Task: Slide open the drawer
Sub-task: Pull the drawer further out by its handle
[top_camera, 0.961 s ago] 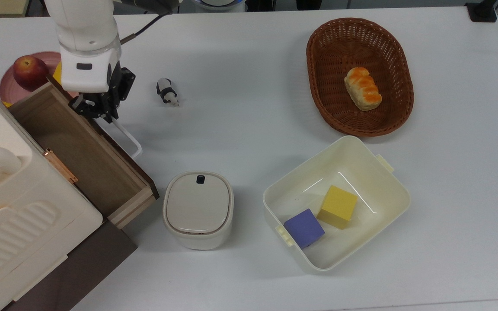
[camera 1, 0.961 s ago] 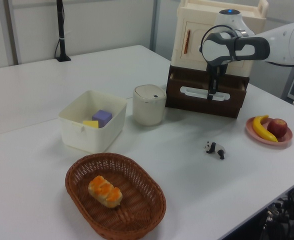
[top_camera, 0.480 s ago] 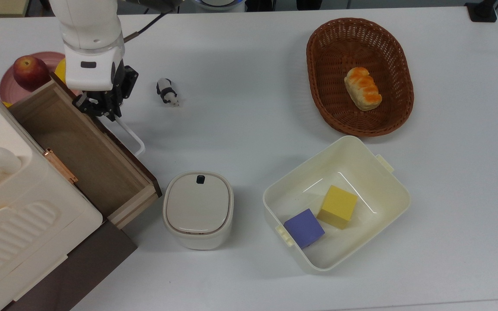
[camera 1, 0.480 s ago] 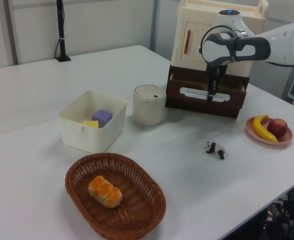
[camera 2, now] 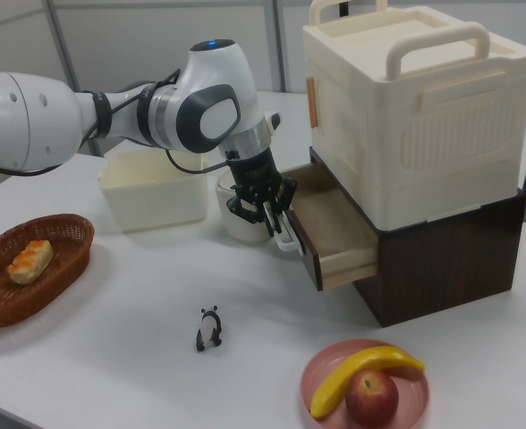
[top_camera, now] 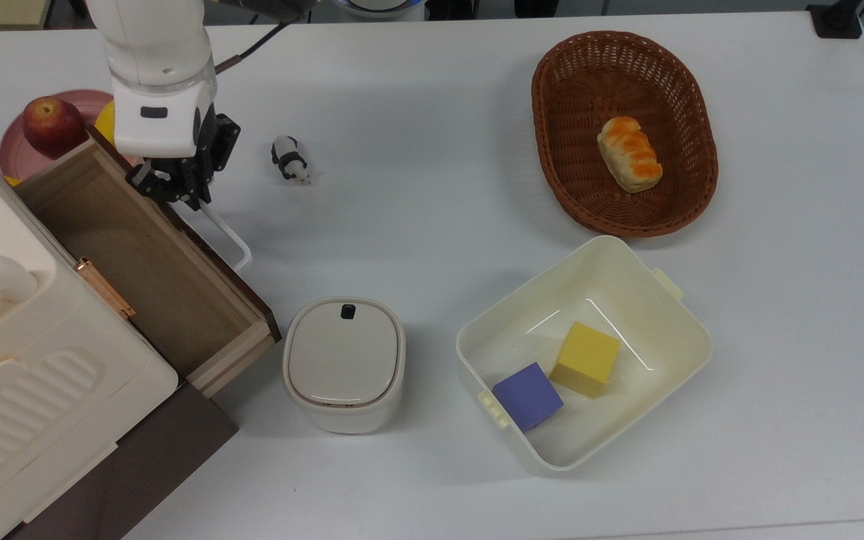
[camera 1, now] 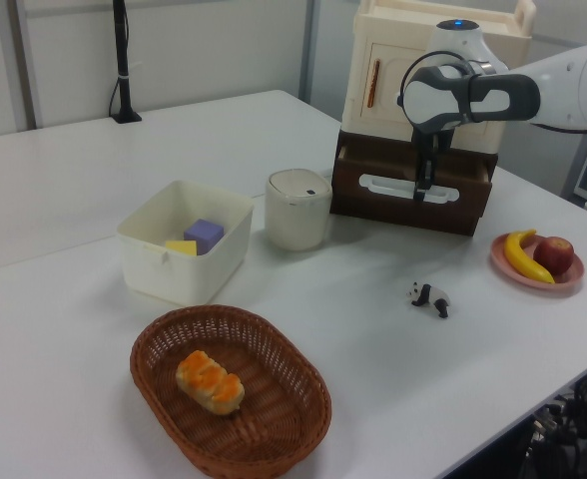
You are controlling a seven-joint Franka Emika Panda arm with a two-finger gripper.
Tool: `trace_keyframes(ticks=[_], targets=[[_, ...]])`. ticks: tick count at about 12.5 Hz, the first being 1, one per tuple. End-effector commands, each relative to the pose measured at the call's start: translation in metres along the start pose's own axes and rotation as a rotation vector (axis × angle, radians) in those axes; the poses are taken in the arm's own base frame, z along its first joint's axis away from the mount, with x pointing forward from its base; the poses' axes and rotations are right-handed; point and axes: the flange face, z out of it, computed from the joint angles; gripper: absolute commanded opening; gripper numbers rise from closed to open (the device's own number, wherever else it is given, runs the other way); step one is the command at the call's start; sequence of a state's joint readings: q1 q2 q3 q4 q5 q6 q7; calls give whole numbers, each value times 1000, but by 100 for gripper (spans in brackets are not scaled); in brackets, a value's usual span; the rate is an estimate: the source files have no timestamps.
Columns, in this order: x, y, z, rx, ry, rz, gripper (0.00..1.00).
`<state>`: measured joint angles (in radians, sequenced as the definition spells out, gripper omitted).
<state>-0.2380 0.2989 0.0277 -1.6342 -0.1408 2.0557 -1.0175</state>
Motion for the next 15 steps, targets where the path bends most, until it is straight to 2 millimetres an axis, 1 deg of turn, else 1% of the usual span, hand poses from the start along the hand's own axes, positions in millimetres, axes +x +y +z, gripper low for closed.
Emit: trace_keyframes(ticks=[1, 3, 9, 10, 12, 13, 15], targets=[[18, -29, -3, 30, -10, -48, 29], [18, -28, -4, 28, -7, -40, 33], [21, -28, -10, 25, -3, -3, 34], [20, -26, -15, 16, 2, 7, 33], [16, -22, -16, 12, 3, 18, 27], [15, -21, -16, 12, 2, 18, 22], [15, -17, -22, 2, 10, 27, 21]])
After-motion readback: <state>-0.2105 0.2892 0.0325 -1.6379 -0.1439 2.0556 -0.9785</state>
